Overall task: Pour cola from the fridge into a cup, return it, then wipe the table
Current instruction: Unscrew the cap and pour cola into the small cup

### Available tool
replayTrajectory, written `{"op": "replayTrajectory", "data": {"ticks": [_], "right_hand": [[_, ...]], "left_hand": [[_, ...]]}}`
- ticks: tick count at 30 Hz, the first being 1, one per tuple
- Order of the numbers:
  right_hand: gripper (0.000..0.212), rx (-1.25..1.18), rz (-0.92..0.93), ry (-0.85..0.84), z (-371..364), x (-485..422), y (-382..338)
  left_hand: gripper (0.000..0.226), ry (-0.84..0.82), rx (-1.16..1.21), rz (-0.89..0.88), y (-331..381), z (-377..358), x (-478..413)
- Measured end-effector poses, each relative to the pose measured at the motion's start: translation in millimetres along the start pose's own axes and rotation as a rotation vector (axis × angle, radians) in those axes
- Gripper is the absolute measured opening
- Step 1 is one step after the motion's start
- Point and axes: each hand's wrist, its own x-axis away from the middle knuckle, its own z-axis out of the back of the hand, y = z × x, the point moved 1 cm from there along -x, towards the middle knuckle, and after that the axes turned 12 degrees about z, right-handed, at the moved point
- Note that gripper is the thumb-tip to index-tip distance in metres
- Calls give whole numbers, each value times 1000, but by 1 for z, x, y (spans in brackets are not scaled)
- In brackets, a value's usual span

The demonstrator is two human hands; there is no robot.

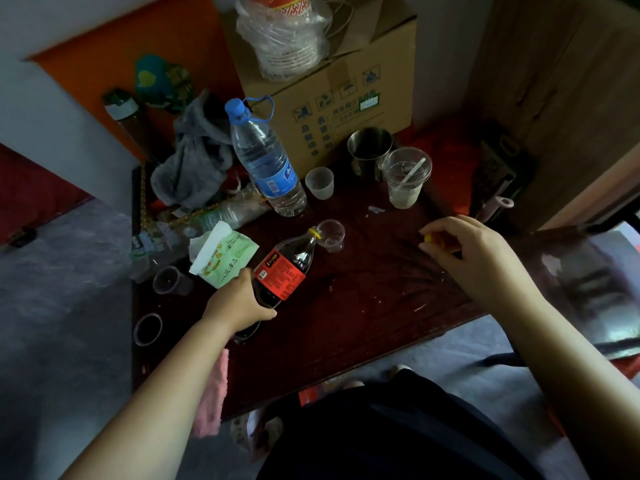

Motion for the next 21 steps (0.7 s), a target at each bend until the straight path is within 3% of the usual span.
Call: {"op": "replayTrajectory", "data": {"ticks": [21], "right_hand": [[21,1,-9,-18,-1,3,2]], "left_hand": [[76,10,29,18,-3,-1,4]]}}
